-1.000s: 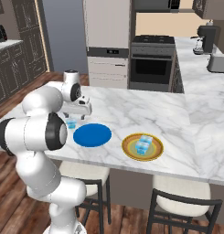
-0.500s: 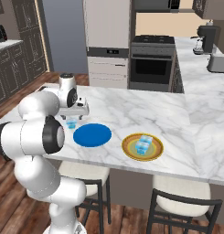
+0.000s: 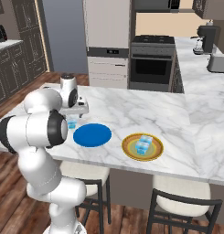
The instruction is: Place two yogurt containers on each plate.
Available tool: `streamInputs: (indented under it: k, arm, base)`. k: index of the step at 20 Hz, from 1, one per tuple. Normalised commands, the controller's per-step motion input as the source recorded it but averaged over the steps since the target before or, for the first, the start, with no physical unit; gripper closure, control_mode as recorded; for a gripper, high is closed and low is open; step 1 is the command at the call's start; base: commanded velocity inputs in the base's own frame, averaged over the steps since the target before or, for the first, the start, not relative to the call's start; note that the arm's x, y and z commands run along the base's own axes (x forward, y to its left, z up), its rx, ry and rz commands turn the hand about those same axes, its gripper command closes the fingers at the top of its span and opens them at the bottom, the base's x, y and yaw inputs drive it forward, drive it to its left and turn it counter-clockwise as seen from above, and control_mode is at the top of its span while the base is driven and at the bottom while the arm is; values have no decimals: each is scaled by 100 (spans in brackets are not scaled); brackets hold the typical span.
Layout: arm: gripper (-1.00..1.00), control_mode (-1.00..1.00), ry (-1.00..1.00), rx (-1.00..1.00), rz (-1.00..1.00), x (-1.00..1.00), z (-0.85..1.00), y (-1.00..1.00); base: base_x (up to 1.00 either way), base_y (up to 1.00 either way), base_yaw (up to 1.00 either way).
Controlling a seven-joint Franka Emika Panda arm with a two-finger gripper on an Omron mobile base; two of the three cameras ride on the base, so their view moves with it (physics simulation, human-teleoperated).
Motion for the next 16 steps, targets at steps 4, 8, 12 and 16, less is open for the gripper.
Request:
streamInputs:
  k: [4,8,12,16]
  arm:
    - [-100,-100,1,0,6,38,-11,7]
    - [-100,-100,1,0,2,32,-18,8]
    - [-100,-100,4,0,0,10,-20,16]
    - [-100,-100,3,0,0,9,-32,26]
  base:
    - [0,0,0]
    - [0,0,0]
    - [0,0,0]
    - [0,0,0]
